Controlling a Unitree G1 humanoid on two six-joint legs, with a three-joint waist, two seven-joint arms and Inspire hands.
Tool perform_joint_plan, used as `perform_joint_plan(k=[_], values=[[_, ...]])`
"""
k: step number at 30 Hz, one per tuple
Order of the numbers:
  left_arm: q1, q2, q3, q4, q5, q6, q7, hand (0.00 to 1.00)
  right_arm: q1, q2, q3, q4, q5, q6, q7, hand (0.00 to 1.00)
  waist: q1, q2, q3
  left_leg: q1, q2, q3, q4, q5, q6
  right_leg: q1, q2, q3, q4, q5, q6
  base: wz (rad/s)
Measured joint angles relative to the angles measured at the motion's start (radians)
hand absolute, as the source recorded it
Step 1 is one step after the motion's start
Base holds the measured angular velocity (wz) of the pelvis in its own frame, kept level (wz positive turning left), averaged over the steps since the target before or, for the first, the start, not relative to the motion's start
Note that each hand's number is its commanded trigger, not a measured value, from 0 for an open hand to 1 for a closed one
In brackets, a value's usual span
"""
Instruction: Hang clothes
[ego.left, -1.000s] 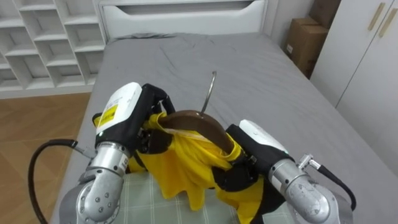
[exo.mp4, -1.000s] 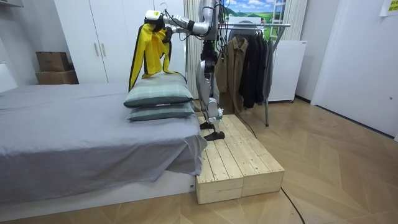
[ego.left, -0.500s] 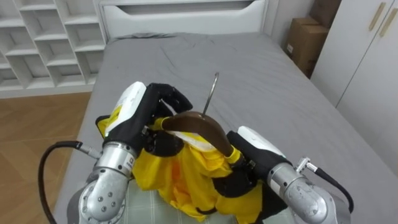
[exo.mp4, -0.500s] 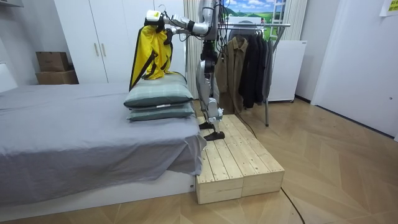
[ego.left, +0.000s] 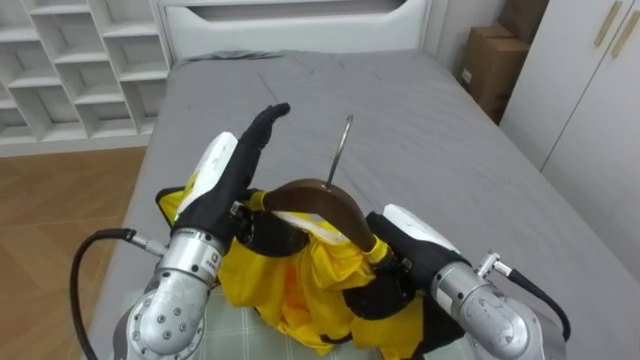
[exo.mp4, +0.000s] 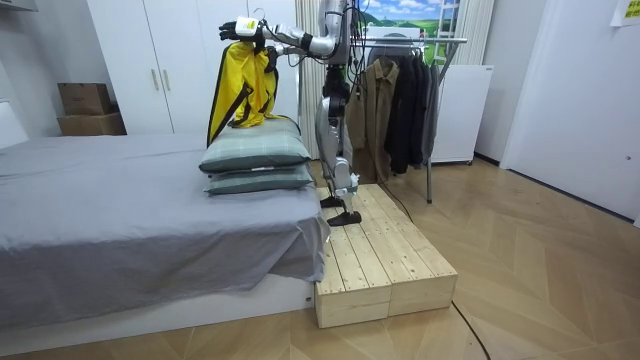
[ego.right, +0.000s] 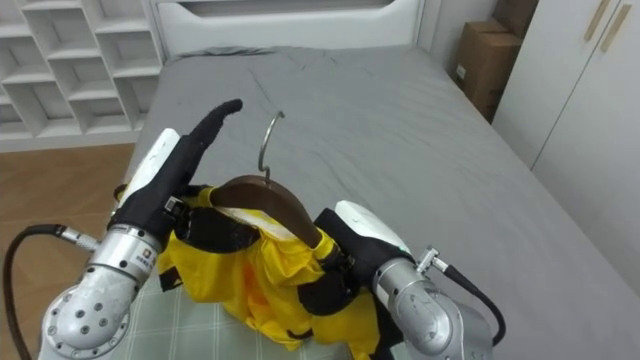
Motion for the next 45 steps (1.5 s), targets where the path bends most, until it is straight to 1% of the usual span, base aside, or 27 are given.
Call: perform_joint_plan(k=[5, 11, 20, 25, 31, 37, 40, 45], values=[[0.0, 0.0, 0.0, 0.0, 0.0, 0.0, 0.0, 0.0, 0.0, 0.0, 0.0, 0.0, 0.0, 0.0, 0.0, 1.0, 0.0, 0.001, 0.0006, 0.001, 0.0, 0.0, 0.0, 0.0, 0.0, 0.0, 0.0, 0.0, 0.0, 0.0, 0.0, 0.0], [0.0, 0.0, 0.0, 0.0, 0.0, 0.0, 0.003, 0.0, 0.0, 0.0, -0.001, 0.001, -0.002, 0.0, 0.0, 1.0, -0.001, 0.007, 0.0044, 0.0, 0.0, 0.0, 0.0, 0.0, 0.0, 0.0, 0.0, 0.0, 0.0, 0.0, 0.0, 0.0], [0.0, 0.0, 0.002, 0.0, -0.002, 0.0, 0.003, 0.0, 0.0, 0.0, -0.015, 0.001, -0.002, 0.0, -0.004, 1.0, 0.001, 0.006, 0.0046, -0.001, 0.0, 0.0, 0.0, 0.0, 0.0, -0.001, -0.001, -0.001, 0.0, -0.001, 0.001, 0.0], [0.0, 0.0, 0.014, 0.0, -0.002, -0.006, 0.005, 0.0, 0.0, 0.0, -0.044, 0.001, -0.002, 0.0, -0.007, 1.0, 0.001, 0.005, 0.0042, -0.002, -0.001, -0.001, 0.0, 0.0, 0.0, 0.0, -0.001, 0.0, -0.002, -0.001, 0.001, 0.0], [0.0, 0.002, 0.044, 0.0, -0.002, -0.006, 0.006, 0.0, 0.014, 0.0, -0.08, 0.001, -0.002, 0.0, -0.011, 1.0, 0.0, 0.004, 0.0034, -0.002, 0.0, -0.004, 0.0, 0.0, 0.0, 0.005, -0.001, -0.004, -0.009, -0.001, 0.001, 0.02], [0.0, 0.004, 0.1, -0.008, -0.003, -0.006, 0.006, 0.0, 0.024, 0.001, -0.146, 0.035, 0.0, 0.0, -0.05, 1.0, 0.001, 0.004, 0.0021, -0.017, 0.0, -0.014, 0.01, 0.0, 0.0, 0.001, -0.003, -0.015, -0.015, -0.001, 0.001, 0.06], [0.003, 0.005, 0.129, -0.034, -0.036, -0.006, 0.009, 0.0, 0.031, -0.001, -0.164, 0.056, -0.022, 0.0, -0.063, 1.0, 0.001, 0.004, 0.0017, -0.021, 0.001, -0.028, 0.012, 0.0, 0.0, 0.0, -0.003, -0.023, -0.015, -0.001, 0.001, 0.08], [0.005, 0.006, 0.153, -0.048, -0.075, -0.008, 0.017, 0.0, 0.042, -0.001, -0.171, 0.07, -0.031, 0.0, -0.074, 1.0, 0.001, 0.012, -0.0048, -0.02, 0.001, -0.037, 0.013, 0.0, 0.0, 0.003, -0.003, -0.026, -0.014, -0.001, 0.0, 0.02]])
